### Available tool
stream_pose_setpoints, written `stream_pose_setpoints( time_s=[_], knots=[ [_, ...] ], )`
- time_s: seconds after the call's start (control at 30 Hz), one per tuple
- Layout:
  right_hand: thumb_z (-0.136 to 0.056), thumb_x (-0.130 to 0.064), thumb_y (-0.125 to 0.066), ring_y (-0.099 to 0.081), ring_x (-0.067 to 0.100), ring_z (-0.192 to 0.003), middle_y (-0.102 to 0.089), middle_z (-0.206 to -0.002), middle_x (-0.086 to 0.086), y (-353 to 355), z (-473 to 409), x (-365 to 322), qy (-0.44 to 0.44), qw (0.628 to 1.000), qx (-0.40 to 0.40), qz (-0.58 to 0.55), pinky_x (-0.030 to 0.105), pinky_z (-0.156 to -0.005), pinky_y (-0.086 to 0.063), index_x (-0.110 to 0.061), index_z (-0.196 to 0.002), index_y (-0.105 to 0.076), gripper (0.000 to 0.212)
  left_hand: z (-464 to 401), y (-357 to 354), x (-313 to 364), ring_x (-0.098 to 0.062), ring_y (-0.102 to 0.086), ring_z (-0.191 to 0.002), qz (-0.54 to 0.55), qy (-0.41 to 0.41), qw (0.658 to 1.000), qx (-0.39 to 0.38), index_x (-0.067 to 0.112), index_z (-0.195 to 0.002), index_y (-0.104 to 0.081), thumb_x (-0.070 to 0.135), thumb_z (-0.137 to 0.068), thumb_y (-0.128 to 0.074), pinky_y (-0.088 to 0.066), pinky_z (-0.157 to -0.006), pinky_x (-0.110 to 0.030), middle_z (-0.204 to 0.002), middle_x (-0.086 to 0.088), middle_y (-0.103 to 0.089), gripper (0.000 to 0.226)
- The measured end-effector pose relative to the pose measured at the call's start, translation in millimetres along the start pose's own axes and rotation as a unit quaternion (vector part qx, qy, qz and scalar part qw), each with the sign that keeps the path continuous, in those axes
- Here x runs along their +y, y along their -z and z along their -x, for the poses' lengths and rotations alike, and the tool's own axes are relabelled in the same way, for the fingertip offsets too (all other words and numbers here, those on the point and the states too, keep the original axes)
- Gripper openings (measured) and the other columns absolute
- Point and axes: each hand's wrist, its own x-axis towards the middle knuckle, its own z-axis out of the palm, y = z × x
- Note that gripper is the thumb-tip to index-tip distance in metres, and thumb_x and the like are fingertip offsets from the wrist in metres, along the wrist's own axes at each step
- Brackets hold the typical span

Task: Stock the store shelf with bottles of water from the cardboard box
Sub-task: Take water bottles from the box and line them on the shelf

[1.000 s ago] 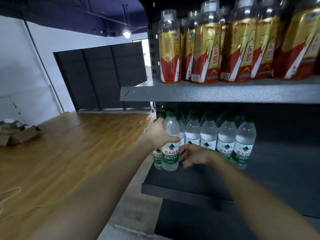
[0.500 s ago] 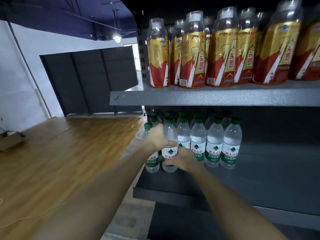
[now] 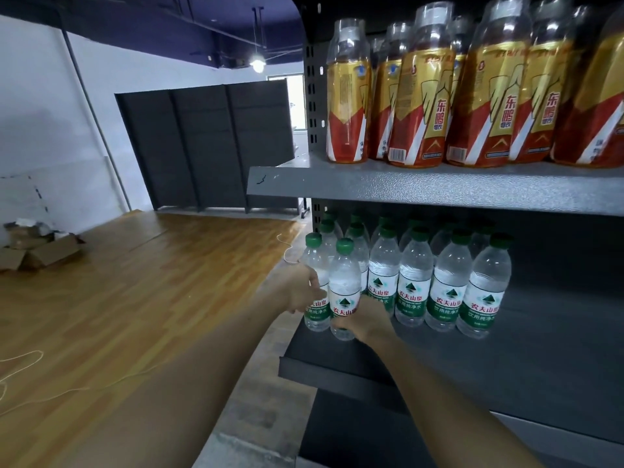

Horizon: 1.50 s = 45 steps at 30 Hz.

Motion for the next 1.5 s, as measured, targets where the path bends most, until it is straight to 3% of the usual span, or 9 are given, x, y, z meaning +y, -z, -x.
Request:
stream_pose_setpoints(
  time_s=[0.17,0.33,0.53,0.8,0.9,1.03,1.2,1.33,1.5],
  knots=[
    [-0.069,-0.036,-0.075,-0.063,0.011,-0.069,-0.068,-0.078,-0.006,-11,-7,3,-0.052,0.998,0.045,0.005,0.030,-0.063,-0.057,-0.020,-0.085,-0.065,0.024,-1,-5,-14,-0.023,-0.073,-0.068,-0.011,0.018,1.000,-0.021,0.015,-0.083,-0.067,0.036,-0.087,-0.065,-0.062,-0.063,-0.041,-0.077,-0.006,-0.074,0.021],
    [-0.062,-0.049,-0.079,-0.065,0.023,-0.095,-0.065,-0.110,0.004,-17,-10,2,-0.095,0.994,0.051,-0.025,0.032,-0.073,-0.055,-0.012,-0.126,-0.047,0.080,-5,-16,-18,-0.034,-0.064,-0.063,0.003,0.039,0.998,-0.050,-0.002,-0.091,-0.064,0.024,-0.090,-0.061,-0.051,-0.051,-0.035,-0.088,-0.024,-0.072,0.026],
    [-0.069,-0.045,-0.075,-0.064,0.027,-0.097,-0.065,-0.106,0.004,-16,-10,1,-0.096,0.993,0.072,0.000,0.036,-0.074,-0.053,-0.016,-0.117,-0.045,0.063,3,-24,-7,-0.013,-0.037,-0.047,-0.016,0.017,0.998,-0.054,0.017,-0.064,-0.036,0.008,-0.095,-0.051,-0.029,-0.034,-0.011,-0.060,-0.003,-0.044,0.035],
    [-0.062,-0.035,-0.090,-0.065,0.023,-0.102,-0.068,-0.108,0.000,-12,-22,4,-0.099,0.994,0.023,-0.051,0.028,-0.077,-0.047,-0.017,-0.119,-0.054,0.070,-6,-30,-29,-0.023,-0.058,-0.069,-0.053,0.065,0.991,-0.107,0.014,-0.082,-0.059,0.017,-0.091,-0.064,-0.057,-0.072,-0.038,-0.083,-0.007,-0.064,0.011],
    [-0.062,-0.033,-0.091,-0.064,0.023,-0.103,-0.068,-0.110,0.000,-12,-21,2,-0.092,0.993,0.028,-0.060,0.028,-0.081,-0.048,-0.018,-0.118,-0.056,0.068,-4,-35,-32,-0.026,-0.057,-0.067,-0.097,0.023,0.990,-0.097,0.007,-0.091,-0.062,0.013,-0.091,-0.056,-0.059,-0.071,-0.045,-0.087,-0.013,-0.068,0.008],
    [-0.063,-0.031,-0.091,-0.059,0.025,-0.117,-0.064,-0.124,0.003,-7,-9,3,-0.107,0.990,0.017,-0.090,0.035,-0.099,-0.046,-0.015,-0.127,-0.049,0.078,8,-39,-31,-0.023,-0.055,-0.071,-0.100,0.010,0.989,-0.110,0.017,-0.081,-0.057,0.017,-0.092,-0.059,-0.052,-0.064,-0.033,-0.081,-0.008,-0.065,0.010],
    [-0.076,-0.027,-0.083,-0.060,0.025,-0.110,-0.063,-0.116,0.007,3,19,-2,-0.124,0.989,0.032,-0.079,0.033,-0.091,-0.049,-0.009,-0.117,-0.054,0.053,31,-34,-25,-0.026,-0.060,-0.070,-0.179,-0.082,0.979,-0.044,0.008,-0.089,-0.063,0.020,-0.086,-0.051,-0.047,-0.056,-0.030,-0.070,-0.002,-0.060,0.017],
    [-0.084,-0.026,-0.074,-0.057,0.020,-0.091,-0.060,-0.094,0.001,4,61,-12,-0.119,0.991,0.053,-0.037,0.028,-0.076,-0.043,-0.016,-0.093,-0.055,0.024,52,-33,-17,-0.029,-0.064,-0.093,-0.179,-0.095,0.979,-0.035,0.003,-0.098,-0.067,0.020,-0.090,-0.053,-0.046,-0.069,-0.030,-0.098,-0.013,-0.068,0.023],
    [-0.084,-0.021,-0.069,-0.060,0.027,-0.098,-0.063,-0.101,0.008,3,126,-21,-0.144,0.987,0.039,0.055,0.026,-0.072,-0.040,-0.016,-0.090,-0.052,0.018,74,-50,-18,-0.030,-0.063,-0.082,-0.106,-0.144,0.981,-0.076,0.012,-0.074,-0.051,0.019,-0.085,-0.060,-0.049,-0.068,-0.034,-0.079,-0.008,-0.060,0.016]
  ],
)
